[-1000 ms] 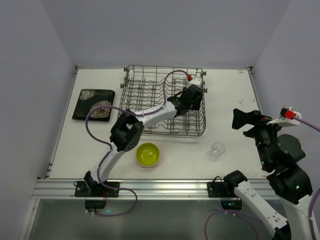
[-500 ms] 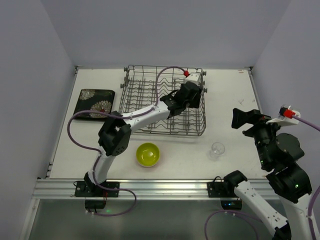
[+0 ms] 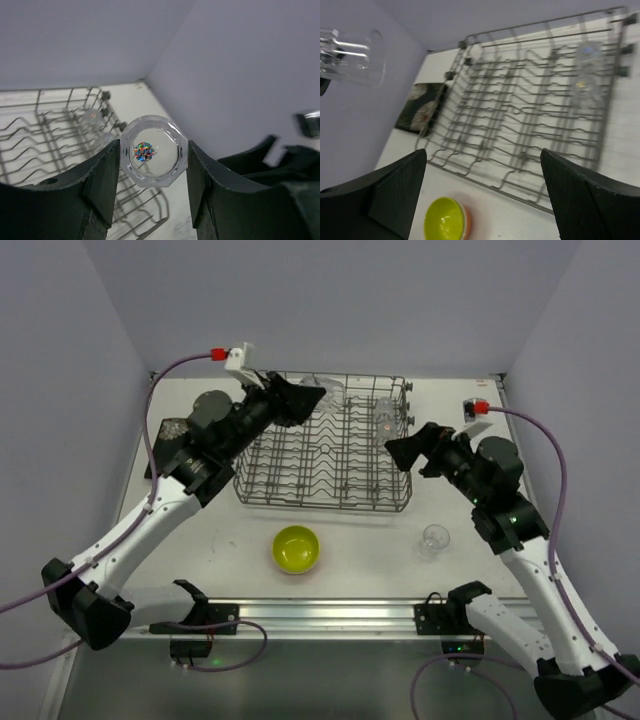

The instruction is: Unload the mixed dishes from the dish rack

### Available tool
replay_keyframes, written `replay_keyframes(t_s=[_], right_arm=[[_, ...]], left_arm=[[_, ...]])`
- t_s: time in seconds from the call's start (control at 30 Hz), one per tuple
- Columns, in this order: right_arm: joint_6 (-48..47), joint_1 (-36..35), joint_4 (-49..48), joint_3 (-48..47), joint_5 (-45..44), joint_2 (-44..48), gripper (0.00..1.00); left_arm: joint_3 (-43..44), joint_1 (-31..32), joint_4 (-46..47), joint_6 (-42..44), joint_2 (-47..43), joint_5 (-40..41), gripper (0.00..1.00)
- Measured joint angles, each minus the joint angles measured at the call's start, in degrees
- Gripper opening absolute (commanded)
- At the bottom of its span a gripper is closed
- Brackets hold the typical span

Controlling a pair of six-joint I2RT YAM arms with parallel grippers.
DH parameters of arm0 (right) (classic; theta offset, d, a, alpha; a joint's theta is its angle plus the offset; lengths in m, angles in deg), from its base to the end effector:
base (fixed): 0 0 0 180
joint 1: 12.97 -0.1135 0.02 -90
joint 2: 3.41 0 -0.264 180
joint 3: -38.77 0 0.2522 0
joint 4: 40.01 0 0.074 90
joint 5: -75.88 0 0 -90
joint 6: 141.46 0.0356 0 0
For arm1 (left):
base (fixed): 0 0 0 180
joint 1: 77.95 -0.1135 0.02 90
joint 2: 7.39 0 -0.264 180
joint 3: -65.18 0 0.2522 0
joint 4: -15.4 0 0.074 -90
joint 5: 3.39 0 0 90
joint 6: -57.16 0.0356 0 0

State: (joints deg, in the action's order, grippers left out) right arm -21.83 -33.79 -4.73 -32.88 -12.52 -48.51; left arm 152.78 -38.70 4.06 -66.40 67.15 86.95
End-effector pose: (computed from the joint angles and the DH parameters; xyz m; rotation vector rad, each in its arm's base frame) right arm 0.1563 0.0605 0.3966 0.1148 1.7667 0.6698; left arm 0.2362 -0.1927 0.4282 0.0759 1.6269 -0.9922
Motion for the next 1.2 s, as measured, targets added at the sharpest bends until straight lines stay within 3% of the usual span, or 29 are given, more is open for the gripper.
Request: replay_keyframes(t_s=[0.1,0.23,0.43,0.67,0.8,0.87,1.03,1.2], right_arm=[[5.16,0.85,-11.39,6.56,14.01,-3.63,0.93],[14.47,0.90,-32.89,14.51,30.38,-7.52,0.89],[22.25,0.90,-55.93,14.56,41.79,-12.92,0.87],[24.92,0.90,-64.46,14.51,44.59,-15.98,0.81],[27.32,0.90,-69.55,14.51,46.23,-17.62,0.60],[28.92,0.90,-72.22,14.51,47.19,-18.51,0.54],[32.41,0.90,-78.05,14.51,48.74,-20.15,0.52],[32.96,0.07,-79.56,14.10,48.89,-20.98,0.34]], left_arm=[[-6.93,-5.95,8.74,-5.09,-7.72,-10.99,0.00],[-13.38,-6.43,20.41,-13.42,-11.02,-22.84,0.00],[-21.66,-6.21,34.14,-27.02,-10.14,-30.18,0.00],[-26.21,-6.23,45.35,-37.77,-8.70,-31.47,0.00],[-27.52,-6.23,51.58,-42.64,-7.04,-32.13,0.00],[-28.13,-6.21,53.55,-44.30,-6.36,-32.22,0.00],[-28.83,-6.21,56.04,-46.66,-5.20,-32.24,0.00],[-28.85,-6.03,58.01,-48.33,-4.07,-32.24,0.00]])
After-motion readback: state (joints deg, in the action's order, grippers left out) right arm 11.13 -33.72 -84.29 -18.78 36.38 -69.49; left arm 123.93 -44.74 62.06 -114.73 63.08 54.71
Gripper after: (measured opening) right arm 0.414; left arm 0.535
